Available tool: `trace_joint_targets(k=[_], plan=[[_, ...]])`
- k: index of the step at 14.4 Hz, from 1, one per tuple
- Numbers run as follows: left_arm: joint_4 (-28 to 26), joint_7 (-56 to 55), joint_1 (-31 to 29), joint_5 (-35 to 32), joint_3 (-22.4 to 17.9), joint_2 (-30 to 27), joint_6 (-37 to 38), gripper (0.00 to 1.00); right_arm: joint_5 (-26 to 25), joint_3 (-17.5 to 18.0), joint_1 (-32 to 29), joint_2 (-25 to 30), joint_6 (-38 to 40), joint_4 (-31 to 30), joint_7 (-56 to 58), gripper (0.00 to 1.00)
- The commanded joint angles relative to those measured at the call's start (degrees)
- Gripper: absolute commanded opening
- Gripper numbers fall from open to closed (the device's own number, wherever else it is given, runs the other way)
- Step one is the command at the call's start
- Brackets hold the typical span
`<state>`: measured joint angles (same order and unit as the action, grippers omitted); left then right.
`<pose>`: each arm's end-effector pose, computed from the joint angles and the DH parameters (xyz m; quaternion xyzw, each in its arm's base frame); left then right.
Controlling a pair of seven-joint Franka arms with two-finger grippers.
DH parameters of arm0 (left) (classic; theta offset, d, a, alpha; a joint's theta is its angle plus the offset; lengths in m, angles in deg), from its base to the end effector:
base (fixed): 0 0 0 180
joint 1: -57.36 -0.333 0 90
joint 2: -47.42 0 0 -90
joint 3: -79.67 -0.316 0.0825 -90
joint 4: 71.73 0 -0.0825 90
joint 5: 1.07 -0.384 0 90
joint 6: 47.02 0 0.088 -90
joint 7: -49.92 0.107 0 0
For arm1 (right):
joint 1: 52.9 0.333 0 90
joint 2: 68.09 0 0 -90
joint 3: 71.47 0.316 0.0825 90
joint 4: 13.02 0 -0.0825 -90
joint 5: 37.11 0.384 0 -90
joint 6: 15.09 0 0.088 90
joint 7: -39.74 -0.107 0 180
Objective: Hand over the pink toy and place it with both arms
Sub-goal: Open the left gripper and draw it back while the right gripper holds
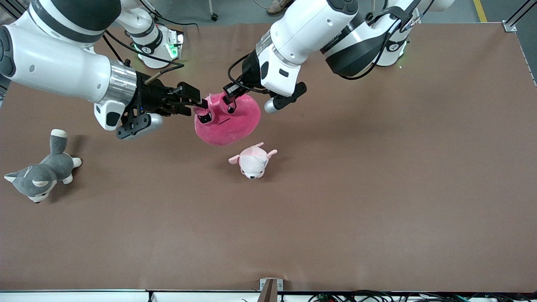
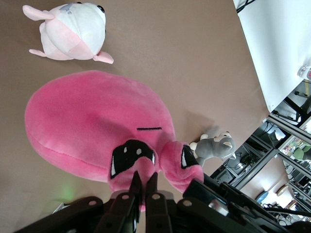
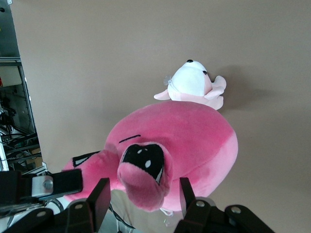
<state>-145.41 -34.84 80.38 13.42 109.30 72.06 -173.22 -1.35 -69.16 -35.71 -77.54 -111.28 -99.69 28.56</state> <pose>0.4909 -0.5207 0.5922 0.8758 0.3463 -0.1018 0.3203 0.5605 0.2564 0.5840 -0.9506 -0.0359 0.0810 0.2976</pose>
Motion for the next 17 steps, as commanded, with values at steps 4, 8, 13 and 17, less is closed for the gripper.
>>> trace_joint_targets(k=[4,8,13,17], plan=[[1.34,-1.29,0.7,-0.33,-0.45,0.15,-0.27,0.0,-1.56,-0.37,1.53,-0.83,-1.19,0.01,-0.24,0.64],[1.25,-1.2,0.53,-0.33,-0.45,0.23,-0.18,0.0,-2.53,-0.37,1.79,-0.92,-1.1,0.01,-0.68,0.29],[1.25,-1.2,0.44,-0.42,-0.45,0.23,-0.18,0.01,-2.36,-0.37,1.79,-0.92,-1.02,0.01,-0.95,0.03],[1.08,-0.85,-0.61,-2.08,-1.06,-0.38,1.04,0.71,-2.36,-0.37,1.97,-0.92,-0.84,0.09,-0.95,0.02]])
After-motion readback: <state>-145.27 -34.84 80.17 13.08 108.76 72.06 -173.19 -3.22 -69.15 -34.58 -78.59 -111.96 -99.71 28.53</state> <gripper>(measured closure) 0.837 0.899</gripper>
